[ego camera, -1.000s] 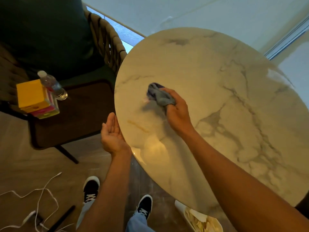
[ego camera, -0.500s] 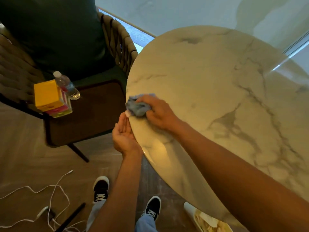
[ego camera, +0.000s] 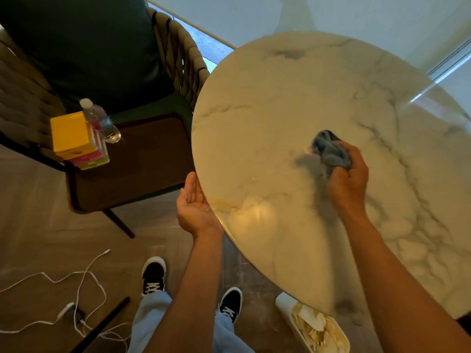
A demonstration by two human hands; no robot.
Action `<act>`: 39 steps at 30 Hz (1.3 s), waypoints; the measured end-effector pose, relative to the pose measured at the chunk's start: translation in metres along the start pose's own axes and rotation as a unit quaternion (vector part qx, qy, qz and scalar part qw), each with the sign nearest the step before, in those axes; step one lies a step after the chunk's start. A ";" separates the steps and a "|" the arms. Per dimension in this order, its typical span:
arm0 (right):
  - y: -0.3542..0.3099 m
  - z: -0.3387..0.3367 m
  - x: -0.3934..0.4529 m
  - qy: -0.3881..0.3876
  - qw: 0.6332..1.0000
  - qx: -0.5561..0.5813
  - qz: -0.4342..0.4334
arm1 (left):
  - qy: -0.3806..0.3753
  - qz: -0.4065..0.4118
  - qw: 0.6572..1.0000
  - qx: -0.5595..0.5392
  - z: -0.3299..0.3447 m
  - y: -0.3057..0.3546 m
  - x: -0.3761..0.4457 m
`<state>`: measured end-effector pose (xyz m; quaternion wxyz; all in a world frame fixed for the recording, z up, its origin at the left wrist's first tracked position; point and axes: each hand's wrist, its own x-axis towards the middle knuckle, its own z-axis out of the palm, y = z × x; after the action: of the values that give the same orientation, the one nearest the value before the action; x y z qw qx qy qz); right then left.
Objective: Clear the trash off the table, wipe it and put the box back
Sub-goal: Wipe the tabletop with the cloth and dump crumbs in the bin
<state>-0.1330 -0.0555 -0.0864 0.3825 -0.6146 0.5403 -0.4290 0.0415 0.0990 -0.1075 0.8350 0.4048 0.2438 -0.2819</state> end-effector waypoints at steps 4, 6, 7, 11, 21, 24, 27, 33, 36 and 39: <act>0.026 -0.013 -0.010 -0.034 0.994 -0.104 -0.006 | 0.010 0.000 1.000 -0.005 -0.005 -0.003 -0.002; 0.026 0.001 -0.019 -0.084 0.990 -0.101 -0.044 | 0.014 0.002 1.000 -0.004 -0.008 -0.006 -0.004; 0.024 0.008 -0.024 -0.112 0.986 -0.102 -0.065 | 0.015 0.002 1.000 -0.002 -0.009 -0.007 -0.005; 0.009 0.032 -0.044 -0.187 0.970 -0.110 -0.105 | 0.019 0.000 1.000 -0.018 -0.011 -0.007 -0.004; -0.026 0.078 -0.115 -0.290 0.952 -0.002 -0.099 | 0.041 -0.033 0.997 -0.052 -0.009 -0.008 -0.017; -0.032 0.077 -0.114 -0.249 0.964 0.075 -0.050 | 0.045 -0.031 0.997 -0.053 -0.011 -0.008 -0.017; -0.030 0.057 -0.093 -0.122 0.988 0.091 -0.028 | 0.055 -0.027 0.997 -0.046 -0.014 -0.009 -0.019; -0.004 0.006 -0.083 -0.004 0.999 -0.035 0.014 | 0.050 -0.037 0.997 -0.039 -0.018 -0.011 -0.018; 0.001 0.023 -0.094 -0.065 0.995 -0.074 -0.016 | 0.046 -0.042 0.997 -0.046 -0.018 -0.011 -0.015; -0.013 0.055 -0.110 -0.126 0.989 -0.060 -0.052 | 0.041 -0.055 0.997 -0.040 -0.019 -0.013 -0.014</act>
<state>-0.0818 0.0560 -0.1054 0.3869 -0.7129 0.4800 -0.3343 0.0191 0.1120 -0.1158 0.8230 0.3685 0.3110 -0.3002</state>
